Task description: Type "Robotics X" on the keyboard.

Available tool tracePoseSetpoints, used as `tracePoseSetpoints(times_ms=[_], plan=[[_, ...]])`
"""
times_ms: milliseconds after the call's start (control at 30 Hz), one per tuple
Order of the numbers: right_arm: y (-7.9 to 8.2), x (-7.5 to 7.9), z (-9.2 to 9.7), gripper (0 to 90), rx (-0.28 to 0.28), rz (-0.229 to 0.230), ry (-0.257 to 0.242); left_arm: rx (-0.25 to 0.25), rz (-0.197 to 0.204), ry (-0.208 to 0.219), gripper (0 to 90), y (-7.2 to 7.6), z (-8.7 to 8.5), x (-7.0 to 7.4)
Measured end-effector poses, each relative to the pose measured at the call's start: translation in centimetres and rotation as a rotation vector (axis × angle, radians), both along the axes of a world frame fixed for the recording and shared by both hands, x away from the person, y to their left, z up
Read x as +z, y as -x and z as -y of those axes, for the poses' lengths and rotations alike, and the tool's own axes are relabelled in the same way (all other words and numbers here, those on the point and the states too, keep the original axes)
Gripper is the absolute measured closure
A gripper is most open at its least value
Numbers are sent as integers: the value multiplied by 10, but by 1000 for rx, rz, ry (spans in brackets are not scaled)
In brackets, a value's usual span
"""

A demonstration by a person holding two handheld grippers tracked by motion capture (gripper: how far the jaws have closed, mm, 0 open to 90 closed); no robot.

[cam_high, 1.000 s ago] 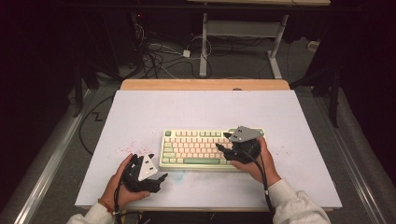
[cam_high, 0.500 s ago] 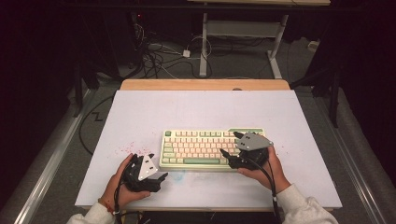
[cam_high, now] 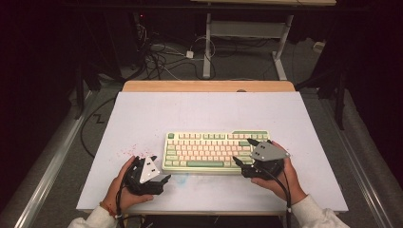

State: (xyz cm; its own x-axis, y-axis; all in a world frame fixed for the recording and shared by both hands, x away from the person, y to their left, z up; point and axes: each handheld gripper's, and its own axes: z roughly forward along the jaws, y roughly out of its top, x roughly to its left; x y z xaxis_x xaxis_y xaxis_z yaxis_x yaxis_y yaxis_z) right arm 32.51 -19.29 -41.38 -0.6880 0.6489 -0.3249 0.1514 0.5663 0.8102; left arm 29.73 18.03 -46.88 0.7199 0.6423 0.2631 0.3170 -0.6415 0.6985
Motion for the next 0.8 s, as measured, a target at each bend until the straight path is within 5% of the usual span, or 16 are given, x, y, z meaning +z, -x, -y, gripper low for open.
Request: tracePoseSetpoints(times_ms=[533, 800], plan=[[17, -7, 34, 263, -47, 17, -5, 8, 16, 25, 229, 0, 0, 5], [26, -13, 46, 263, -79, 15, 0, 7, -3, 50, 357, -2, 0, 10]])
